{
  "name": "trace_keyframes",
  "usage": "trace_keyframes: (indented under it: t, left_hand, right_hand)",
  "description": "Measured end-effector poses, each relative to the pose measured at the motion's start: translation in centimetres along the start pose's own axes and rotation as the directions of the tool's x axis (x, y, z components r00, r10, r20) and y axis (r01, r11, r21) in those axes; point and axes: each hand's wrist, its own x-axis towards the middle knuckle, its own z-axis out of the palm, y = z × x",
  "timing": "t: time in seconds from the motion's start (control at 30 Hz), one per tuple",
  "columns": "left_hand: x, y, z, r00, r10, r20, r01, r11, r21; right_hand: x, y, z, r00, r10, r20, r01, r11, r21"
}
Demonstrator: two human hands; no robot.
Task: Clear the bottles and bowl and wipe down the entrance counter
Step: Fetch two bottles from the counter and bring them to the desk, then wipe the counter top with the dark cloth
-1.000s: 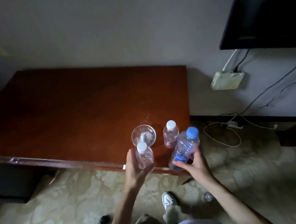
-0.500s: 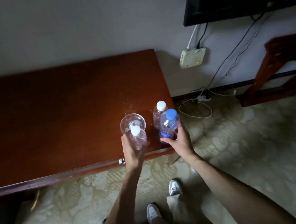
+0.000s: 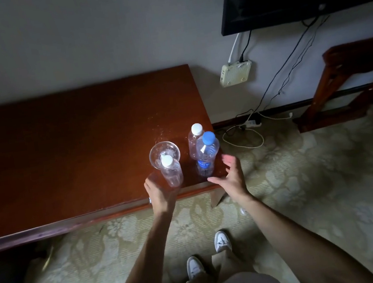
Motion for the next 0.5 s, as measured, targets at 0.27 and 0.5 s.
trace_keyframes:
  t: [0.27, 0.5]
  left_hand:
    - [-9.0, -4.1, 0.0, 0.985, -0.069, 0.157, 0.076, 0.996, -0.040]
    - [-14.6, -4.9, 4.8, 0.437, -0.542, 0.718, 0.241, 0.839, 0.487]
  right_hand:
    - [-6.6, 6.9, -4.8, 0.941, 0.336, -0.046, -0.328, 0.936, 0.126]
    - [-19.5, 14.8, -12.5, 0.691, 0.721, -0.048, -0.706, 0.687, 0.170]
